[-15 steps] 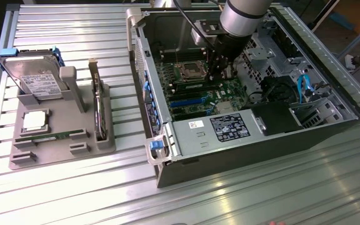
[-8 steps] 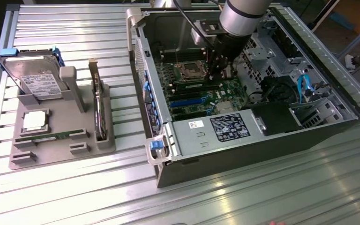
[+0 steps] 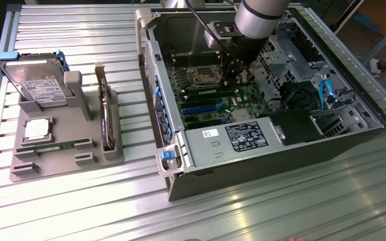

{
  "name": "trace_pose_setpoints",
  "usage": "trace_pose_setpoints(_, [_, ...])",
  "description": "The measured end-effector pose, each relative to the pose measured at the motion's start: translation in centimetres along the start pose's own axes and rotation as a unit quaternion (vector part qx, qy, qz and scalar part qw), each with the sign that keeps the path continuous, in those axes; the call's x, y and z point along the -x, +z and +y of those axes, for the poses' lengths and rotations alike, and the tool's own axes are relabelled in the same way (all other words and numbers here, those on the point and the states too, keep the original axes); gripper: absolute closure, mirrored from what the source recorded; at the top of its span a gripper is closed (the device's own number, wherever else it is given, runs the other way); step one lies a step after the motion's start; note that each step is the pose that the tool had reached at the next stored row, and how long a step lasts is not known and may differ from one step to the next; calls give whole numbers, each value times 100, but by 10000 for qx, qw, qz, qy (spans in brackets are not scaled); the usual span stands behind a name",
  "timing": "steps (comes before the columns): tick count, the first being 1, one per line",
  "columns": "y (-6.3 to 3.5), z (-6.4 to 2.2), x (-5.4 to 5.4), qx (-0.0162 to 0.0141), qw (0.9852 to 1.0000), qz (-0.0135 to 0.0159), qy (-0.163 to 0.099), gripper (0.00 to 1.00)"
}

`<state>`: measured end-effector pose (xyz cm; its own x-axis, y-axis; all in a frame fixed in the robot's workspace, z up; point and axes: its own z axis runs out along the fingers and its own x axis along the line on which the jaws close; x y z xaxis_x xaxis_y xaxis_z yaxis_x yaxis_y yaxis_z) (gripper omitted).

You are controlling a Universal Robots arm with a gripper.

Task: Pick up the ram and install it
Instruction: 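Insert the ram into the slot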

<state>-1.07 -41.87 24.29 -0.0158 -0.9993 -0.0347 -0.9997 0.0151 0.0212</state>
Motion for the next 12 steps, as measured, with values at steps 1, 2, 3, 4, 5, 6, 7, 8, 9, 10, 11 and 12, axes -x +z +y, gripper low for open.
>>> trace_pose_setpoints(1, [1, 4, 1, 0, 10000, 0, 2, 88])
trace_pose_setpoints(2, [2, 7, 2, 0, 10000, 0, 4, 88])
trace_pose_setpoints(3, [1, 7, 2, 0, 10000, 1, 4, 88])
trace_pose_setpoints(4, [2, 7, 3, 0, 10000, 1, 4, 88])
trace_pose_setpoints(5, [3, 7, 3, 0, 10000, 1, 8, 88])
trace_pose_setpoints(6, [3, 7, 4, 0, 10000, 1, 11, 88])
trace_pose_setpoints(7, [4, 7, 4, 0, 10000, 1, 14, 88])
trace_pose_setpoints(8, [5, 7, 5, 0, 10000, 1, 17, 88])
trace_pose_setpoints(9, [6, 7, 5, -1, 10000, 0, 20, 88])
trace_pose_setpoints(10, [6, 7, 6, -1, 10000, 0, 23, 88])
trace_pose_setpoints(11, [7, 7, 6, -1, 10000, 0, 27, 88])
trace_pose_setpoints(12, [7, 7, 6, -1, 10000, 0, 29, 88])
